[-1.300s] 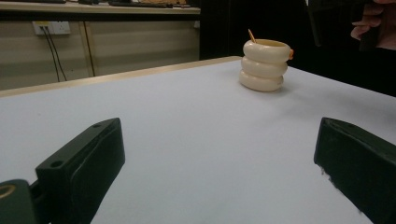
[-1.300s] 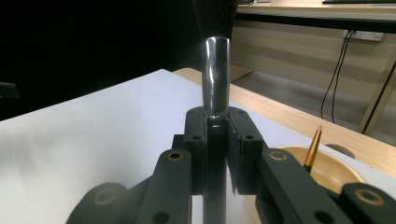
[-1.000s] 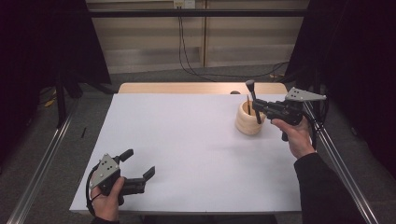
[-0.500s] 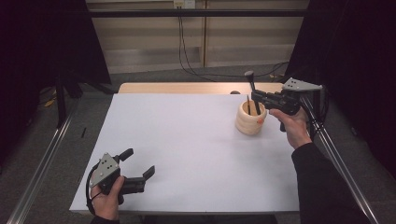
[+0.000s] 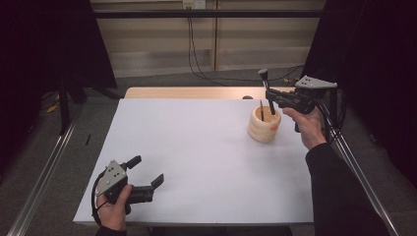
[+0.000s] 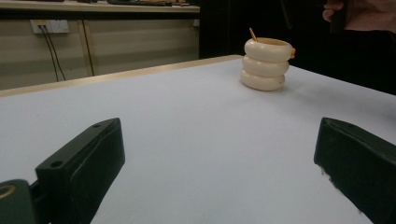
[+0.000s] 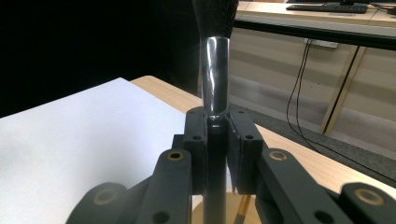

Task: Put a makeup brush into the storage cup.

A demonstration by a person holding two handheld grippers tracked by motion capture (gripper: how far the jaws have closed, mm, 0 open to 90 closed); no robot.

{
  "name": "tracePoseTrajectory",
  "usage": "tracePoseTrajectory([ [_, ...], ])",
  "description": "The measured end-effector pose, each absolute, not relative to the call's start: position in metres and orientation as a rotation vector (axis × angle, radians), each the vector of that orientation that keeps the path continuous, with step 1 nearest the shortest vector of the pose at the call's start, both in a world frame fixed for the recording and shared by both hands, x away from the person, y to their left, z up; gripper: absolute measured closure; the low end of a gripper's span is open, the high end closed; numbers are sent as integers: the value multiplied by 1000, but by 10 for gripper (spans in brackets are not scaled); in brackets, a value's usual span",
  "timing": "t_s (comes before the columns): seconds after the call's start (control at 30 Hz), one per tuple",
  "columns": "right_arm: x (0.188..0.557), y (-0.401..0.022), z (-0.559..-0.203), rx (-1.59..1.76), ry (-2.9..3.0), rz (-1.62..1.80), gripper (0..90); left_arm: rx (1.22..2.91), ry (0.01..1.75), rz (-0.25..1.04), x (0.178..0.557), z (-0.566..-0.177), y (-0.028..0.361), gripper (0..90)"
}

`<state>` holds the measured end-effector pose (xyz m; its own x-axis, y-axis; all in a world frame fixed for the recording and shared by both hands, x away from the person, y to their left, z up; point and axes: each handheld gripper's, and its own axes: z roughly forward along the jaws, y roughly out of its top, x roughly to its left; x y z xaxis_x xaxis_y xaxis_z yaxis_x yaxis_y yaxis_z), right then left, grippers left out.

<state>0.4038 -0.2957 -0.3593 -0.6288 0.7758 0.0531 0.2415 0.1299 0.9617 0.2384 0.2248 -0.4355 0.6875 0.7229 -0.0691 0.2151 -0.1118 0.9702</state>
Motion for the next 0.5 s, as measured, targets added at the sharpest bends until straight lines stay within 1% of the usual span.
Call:
tracePoseTrajectory([
  [0.5,419,-297,-375,1032,1950,1472,794,1659,774,508,243,-436,224,19],
])
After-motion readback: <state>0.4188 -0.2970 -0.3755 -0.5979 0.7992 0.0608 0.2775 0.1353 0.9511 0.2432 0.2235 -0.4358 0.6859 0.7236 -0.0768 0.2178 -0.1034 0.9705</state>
